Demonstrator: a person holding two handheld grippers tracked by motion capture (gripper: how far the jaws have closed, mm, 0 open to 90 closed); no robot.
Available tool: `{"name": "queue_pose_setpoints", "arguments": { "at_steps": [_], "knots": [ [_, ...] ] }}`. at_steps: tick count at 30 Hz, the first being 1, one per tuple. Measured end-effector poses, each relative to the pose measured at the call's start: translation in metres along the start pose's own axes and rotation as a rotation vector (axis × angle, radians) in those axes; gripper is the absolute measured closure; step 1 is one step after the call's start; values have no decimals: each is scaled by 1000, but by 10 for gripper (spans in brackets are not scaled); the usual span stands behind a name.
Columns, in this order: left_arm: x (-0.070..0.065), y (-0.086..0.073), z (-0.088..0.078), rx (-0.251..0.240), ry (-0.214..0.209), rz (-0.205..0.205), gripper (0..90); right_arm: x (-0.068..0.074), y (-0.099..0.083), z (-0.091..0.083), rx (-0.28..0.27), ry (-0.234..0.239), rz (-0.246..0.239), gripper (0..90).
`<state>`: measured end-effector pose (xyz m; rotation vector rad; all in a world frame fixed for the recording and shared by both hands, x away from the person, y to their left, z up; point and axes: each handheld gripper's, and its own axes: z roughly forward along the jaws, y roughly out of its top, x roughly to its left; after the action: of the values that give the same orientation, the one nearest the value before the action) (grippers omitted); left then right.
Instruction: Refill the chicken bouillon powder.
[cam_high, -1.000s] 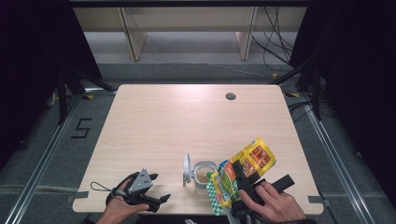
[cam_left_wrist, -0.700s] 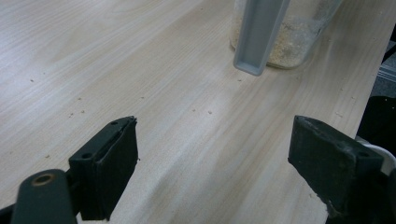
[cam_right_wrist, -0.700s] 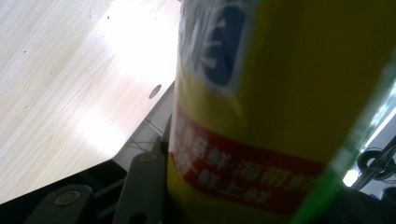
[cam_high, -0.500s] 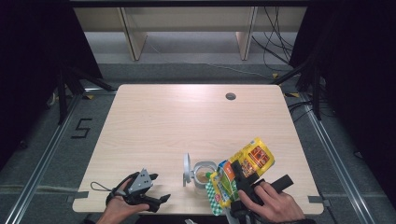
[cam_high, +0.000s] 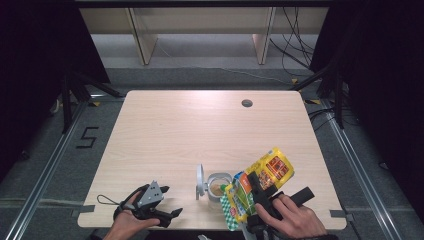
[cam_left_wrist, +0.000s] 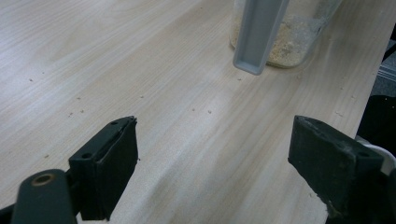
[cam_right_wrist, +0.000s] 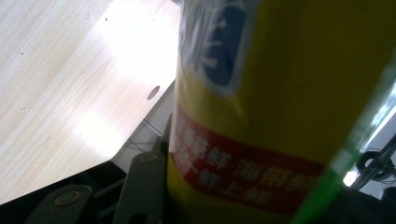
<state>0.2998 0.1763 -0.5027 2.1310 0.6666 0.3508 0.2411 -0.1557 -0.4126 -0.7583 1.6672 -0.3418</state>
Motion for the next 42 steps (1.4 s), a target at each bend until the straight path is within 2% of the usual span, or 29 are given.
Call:
{"name": "queue_pose_setpoints", "arguments": {
  "at_steps": [3,4,9,11,13,15,17,19,20,22,37,39,40,42],
  "knots": [
    [1,0,0,10,1,11,152,0,0,0,1,3,-7,632],
    [-2,-1,1,0,2,-33,152,0,0,0,1,2,-8,632],
    [-2,-1,1,-5,-2,-39,152,0,0,0,-1,2,-11,632],
    [-3,-1,1,-7,-1,-37,152,0,0,0,4,-15,-13,632],
    [-3,-1,1,-10,4,-37,151,-1,0,0,-3,3,-14,632],
    [-2,-1,1,-2,0,-34,151,-1,0,0,0,-5,-11,632],
    [0,0,0,0,1,0,151,-2,1,0,2,-2,-12,632],
    [0,0,0,0,0,0,151,-1,0,0,4,-21,-9,632],
    [0,0,0,0,0,-1,152,-1,0,0,0,-5,-7,632],
    [0,0,0,0,0,0,151,-1,0,0,8,-6,10,632],
    [0,0,0,0,1,0,152,1,0,1,6,3,9,632],
    [0,0,0,-5,4,-3,152,0,0,1,5,4,10,632],
    [-2,-1,0,-5,7,-30,152,0,0,1,3,2,10,632],
    [-2,-1,0,-4,6,-28,151,0,0,1,3,2,10,632]
  ]
}}
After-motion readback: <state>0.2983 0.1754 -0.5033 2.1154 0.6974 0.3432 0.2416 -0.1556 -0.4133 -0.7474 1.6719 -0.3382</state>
